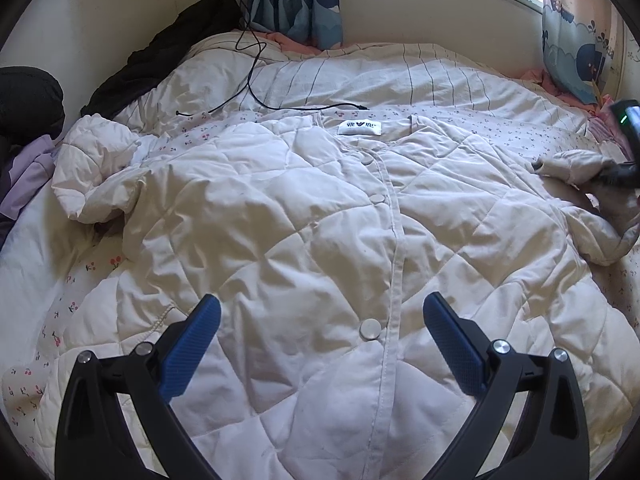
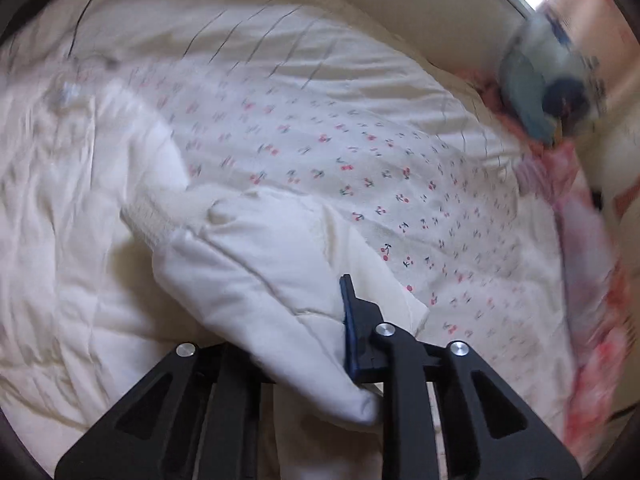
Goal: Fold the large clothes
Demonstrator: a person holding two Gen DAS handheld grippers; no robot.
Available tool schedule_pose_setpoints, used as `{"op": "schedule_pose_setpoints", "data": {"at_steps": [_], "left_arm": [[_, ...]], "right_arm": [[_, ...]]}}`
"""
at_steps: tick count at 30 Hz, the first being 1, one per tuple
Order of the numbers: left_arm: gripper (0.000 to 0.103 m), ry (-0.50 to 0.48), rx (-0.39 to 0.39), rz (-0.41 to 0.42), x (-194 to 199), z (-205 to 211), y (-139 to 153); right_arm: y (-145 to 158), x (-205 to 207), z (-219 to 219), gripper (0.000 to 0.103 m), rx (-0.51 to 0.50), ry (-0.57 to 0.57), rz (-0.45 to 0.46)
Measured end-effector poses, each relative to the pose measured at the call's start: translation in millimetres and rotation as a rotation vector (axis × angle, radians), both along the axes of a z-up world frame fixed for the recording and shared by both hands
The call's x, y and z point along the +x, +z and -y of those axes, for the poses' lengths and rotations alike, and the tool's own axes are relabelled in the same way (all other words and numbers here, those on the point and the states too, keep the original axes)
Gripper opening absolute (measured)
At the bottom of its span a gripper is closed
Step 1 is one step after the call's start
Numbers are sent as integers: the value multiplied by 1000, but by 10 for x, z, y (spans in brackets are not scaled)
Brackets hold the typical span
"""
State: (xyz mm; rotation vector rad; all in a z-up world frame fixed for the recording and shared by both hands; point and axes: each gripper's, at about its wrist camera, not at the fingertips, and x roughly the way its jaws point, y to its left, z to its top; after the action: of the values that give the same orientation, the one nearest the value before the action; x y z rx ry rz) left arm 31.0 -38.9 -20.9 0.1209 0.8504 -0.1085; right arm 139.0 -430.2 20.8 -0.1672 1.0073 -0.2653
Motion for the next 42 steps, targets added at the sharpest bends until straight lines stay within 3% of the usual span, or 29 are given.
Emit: {"op": "schedule_pose_setpoints", "data": {"at_steps": [2, 3, 5, 7, 9, 12, 15, 18, 21, 23, 27, 29, 31, 32, 34, 35, 37, 39, 41, 42], "left_arm": [[98, -2, 3, 0, -2, 9, -6], [98, -2, 2, 0, -4, 12, -5], [98, -4, 0, -3, -4, 19, -4], [98, -9, -6, -7, -9, 29, -5], [98, -12, -10, -9, -14, 33, -2], [98, -9, -10, -6, -18, 33, 5], [98, -9, -7, -7, -14, 34, 0], [98, -9, -4, -10, -8, 38, -13], [98, -7, -4, 4, -13, 40, 0], [98, 6, -16, 34, -33, 19, 43], [98, 34, -74, 91, -76, -65, 143], [98, 35, -89, 100, -81, -97, 151], [98, 20, -82, 83, -61, -78, 119], [98, 7, -75, 66, -43, -63, 90], [98, -15, -60, 35, -19, -35, 29], [98, -26, -54, 26, -28, -28, 13], [98, -46, -51, 23, -36, -19, 29], [98, -57, -65, 36, -51, -61, 120], [98, -70, -76, 52, -73, -151, 261], [98, -81, -76, 65, -102, -246, 352]], "right_arm": [[265, -359, 468, 14, 244, -154, 224], [321, -705, 810, 14, 415, -266, 370], [160, -1329, 1346, 14, 691, -475, 558], [-211, -1802, 1695, 19, 870, -635, 606], [-519, -2083, 1855, 25, 966, -675, 581], [-666, -2362, 1905, 44, 1018, -651, 604], [-648, -2359, 1985, 59, 1071, -617, 629], [-579, -2172, 2009, 61, 1039, -606, 616], [-546, -1926, 2087, 11, 999, -601, 556], [-303, -1721, 2158, 9, 974, -582, 584], [627, -1316, 2073, 8, 828, -347, 722], [881, -1112, 2056, 8, 768, -276, 769], [775, -967, 2171, 8, 725, -315, 753], [572, -905, 2263, 9, 734, -363, 709], [6, -863, 2453, 20, 792, -512, 533], [-234, -962, 2519, 20, 817, -583, 467], [-660, -1329, 2562, 23, 936, -702, 442], [-756, -1733, 2397, 25, 995, -678, 491], [-638, -2069, 2026, 37, 995, -545, 507], [-547, -2234, 1734, 53, 1010, -436, 500]]}}
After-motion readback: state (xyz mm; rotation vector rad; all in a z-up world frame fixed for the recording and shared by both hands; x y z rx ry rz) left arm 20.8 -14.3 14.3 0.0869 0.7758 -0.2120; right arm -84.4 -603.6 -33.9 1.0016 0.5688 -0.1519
